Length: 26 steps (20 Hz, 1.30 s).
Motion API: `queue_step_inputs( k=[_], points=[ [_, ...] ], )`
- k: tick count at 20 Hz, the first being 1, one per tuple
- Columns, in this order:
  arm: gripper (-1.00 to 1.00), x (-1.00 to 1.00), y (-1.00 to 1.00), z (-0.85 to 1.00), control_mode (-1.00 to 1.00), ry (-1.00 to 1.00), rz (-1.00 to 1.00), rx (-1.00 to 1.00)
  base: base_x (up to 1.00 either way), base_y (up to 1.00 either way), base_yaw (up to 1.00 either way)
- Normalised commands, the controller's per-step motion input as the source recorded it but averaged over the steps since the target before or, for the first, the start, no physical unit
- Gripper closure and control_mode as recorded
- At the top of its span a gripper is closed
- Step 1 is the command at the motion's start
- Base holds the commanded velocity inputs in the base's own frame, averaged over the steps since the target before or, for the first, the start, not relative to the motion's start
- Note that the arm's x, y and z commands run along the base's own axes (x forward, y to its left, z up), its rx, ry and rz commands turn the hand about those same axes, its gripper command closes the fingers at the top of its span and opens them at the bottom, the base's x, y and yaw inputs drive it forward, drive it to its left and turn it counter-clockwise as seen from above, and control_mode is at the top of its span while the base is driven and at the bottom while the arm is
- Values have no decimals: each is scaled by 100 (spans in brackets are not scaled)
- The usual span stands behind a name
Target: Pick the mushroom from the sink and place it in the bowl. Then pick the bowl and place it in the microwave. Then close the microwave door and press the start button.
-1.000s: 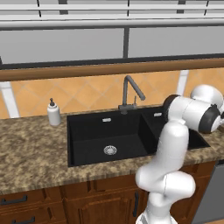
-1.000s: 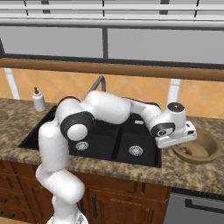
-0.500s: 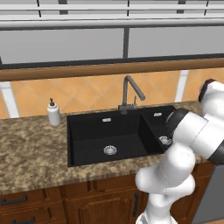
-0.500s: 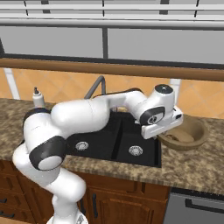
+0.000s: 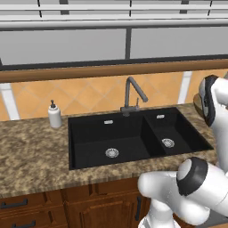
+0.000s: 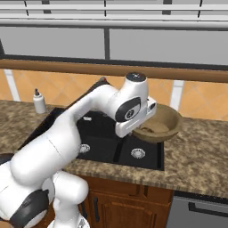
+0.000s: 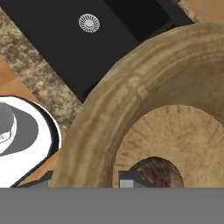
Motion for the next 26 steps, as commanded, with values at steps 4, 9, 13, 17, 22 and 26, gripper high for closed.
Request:
queue_step_inputs(
  k=[4, 9, 13, 17, 22, 26],
  points=[
    [100, -33, 100, 70, -100, 0, 27, -1, 0, 0, 0],
    [100, -60, 94, 68, -100, 2, 24, 0, 0, 0, 0],
    [100, -52, 98, 27, -100, 0, 22, 0, 0, 0, 0],
    [100, -39, 92, 19, -100, -1, 15, 0, 0, 0, 0],
    [100, -63, 48, 48, -100, -15, 7, -2, 0, 0, 0],
    [100, -71, 18, 48, -100, -9, 4, -1, 0, 0, 0]
  ],
)
